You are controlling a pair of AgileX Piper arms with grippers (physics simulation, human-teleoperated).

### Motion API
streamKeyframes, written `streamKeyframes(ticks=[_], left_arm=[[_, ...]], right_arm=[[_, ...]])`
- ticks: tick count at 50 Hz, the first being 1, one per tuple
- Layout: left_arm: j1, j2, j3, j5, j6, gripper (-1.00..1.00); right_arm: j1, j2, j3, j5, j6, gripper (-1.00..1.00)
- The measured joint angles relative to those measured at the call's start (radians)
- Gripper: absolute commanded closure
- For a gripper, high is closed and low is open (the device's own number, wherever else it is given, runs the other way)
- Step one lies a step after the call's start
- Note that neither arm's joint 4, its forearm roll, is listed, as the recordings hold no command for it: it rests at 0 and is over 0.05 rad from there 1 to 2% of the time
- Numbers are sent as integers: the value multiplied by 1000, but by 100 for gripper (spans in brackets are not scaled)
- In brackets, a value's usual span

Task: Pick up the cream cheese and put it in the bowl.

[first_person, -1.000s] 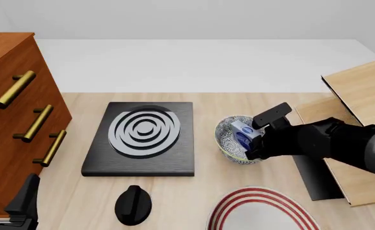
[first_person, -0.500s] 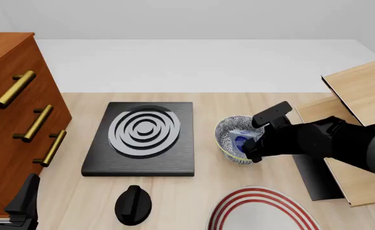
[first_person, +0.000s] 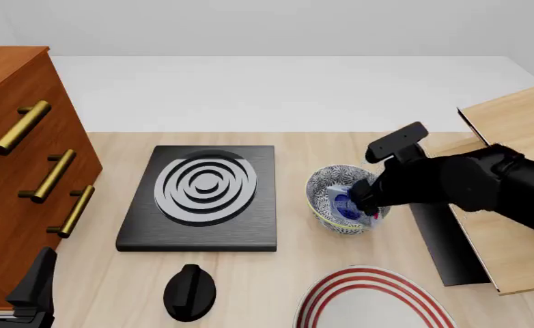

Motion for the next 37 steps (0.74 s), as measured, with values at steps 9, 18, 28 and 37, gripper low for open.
streamKeyframes(ticks=[9,18,28,37], left_arm=[[0,0,0,0,0,-100],[0,0,0,0,0,-100],[0,0,0,0,0,-100],[0,0,0,0,0,-100]], right_arm=[[12,-59,-41,52,4,-100],[31,-144,-65,90,15,-100],[66,-265,-55,113,40,-100],[100,-382,-21,122,54,-100]])
